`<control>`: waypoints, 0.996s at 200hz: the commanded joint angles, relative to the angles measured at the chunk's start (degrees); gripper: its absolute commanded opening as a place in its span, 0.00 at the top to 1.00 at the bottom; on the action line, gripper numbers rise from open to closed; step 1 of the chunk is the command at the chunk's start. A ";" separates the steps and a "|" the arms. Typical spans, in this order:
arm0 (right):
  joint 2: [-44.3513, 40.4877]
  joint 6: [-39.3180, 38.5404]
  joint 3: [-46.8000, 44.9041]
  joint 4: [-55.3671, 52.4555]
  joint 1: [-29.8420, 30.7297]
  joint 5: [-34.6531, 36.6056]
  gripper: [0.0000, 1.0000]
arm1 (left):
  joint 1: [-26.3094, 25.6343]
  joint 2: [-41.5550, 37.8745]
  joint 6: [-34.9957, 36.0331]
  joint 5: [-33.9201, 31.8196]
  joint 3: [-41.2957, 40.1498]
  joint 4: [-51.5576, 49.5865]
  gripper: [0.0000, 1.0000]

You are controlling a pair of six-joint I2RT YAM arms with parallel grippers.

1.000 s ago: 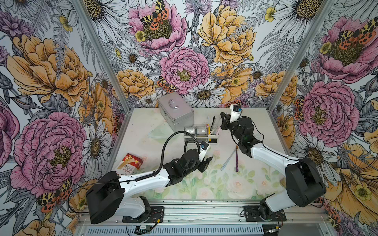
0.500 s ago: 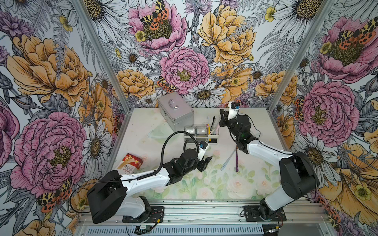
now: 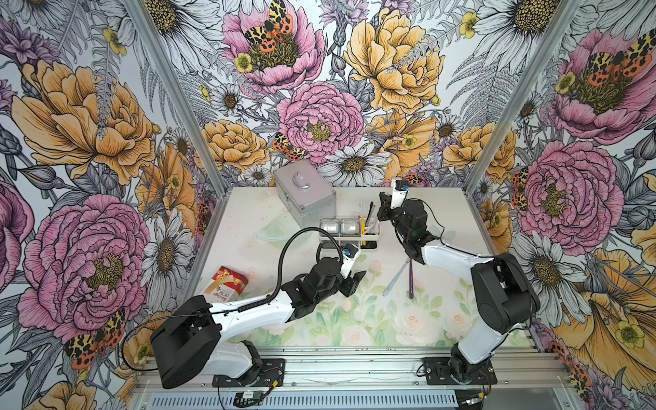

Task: Place the toothbrush into the toothbrush holder
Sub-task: Place the toothbrush in the toothbrush holder.

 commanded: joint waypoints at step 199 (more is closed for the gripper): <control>4.92 -2.82 -8.39 12.86 5.24 11.09 1.00 | 1.00 0.02 -0.58 2.30 -0.29 1.01 0.39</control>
